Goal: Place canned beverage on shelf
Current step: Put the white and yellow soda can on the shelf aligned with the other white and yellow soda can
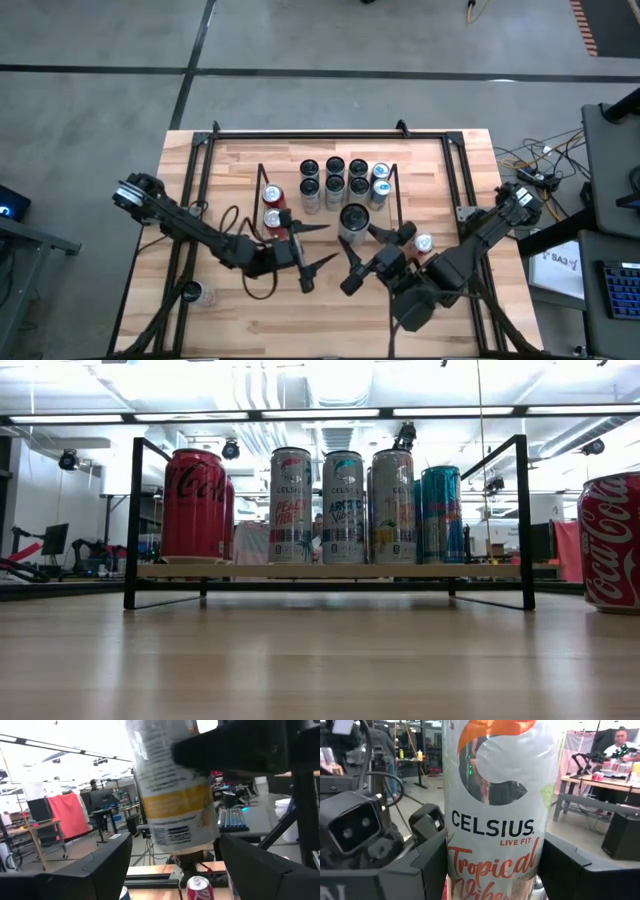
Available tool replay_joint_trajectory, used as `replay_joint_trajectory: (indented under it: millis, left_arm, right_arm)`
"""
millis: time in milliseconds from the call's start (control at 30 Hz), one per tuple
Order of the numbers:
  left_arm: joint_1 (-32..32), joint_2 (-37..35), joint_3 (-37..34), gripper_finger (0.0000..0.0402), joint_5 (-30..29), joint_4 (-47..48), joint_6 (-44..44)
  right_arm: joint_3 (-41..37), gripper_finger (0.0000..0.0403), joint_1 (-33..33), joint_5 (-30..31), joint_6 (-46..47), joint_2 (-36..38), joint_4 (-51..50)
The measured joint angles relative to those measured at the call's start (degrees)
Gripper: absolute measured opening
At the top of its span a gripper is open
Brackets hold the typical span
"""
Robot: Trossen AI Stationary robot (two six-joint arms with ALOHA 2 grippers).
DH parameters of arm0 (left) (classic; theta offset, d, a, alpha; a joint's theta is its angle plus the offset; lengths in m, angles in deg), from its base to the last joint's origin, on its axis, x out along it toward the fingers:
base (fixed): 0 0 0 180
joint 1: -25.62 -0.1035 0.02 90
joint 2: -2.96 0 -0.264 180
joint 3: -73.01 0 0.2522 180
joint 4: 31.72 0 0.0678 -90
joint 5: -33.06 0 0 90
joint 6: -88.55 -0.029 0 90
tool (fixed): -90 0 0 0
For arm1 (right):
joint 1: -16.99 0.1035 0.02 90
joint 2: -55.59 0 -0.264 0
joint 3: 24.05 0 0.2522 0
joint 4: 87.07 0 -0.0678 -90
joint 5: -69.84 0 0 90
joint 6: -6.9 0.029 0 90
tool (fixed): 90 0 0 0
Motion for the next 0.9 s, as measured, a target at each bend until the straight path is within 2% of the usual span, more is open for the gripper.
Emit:
replay_joint_trajectory:
  millis: [433, 600, 767, 833, 900]
  left_arm:
    - [-0.68, 1.81, 0.9, 0.0288, -0.03, 0.9, 0.09]
    - [-0.7, 1.81, 0.88, 0.033, -0.06, 1.81, 0.2]
    - [-1.1, 1.77, 1.53, 0.0386, -4.6, -0.54, 2.04]
    - [-1.11, 1.77, 1.56, 0.0396, -4.18, -0.19, 1.91]
    - [-1.14, 1.77, 1.56, 0.0396, -1.26, 0.75, 2.18]
  right_arm:
    - [-0.05, 0.0232, -0.64, -0.2, -1.63, -0.48, -0.07]
    - [-0.07, 0.0232, -0.91, -0.18, -1.62, -0.48, -0.06]
    - [-0.09, 0.0232, -1.02, 0.35, -1.77, -0.48, -0.09]
    - [-0.09, 0.0232, -1.18, 0.4, -1.08, -0.48, -0.02]
    - [-0.23, 0.0232, -1.38, 0.32, -0.8, -0.48, -0.05]
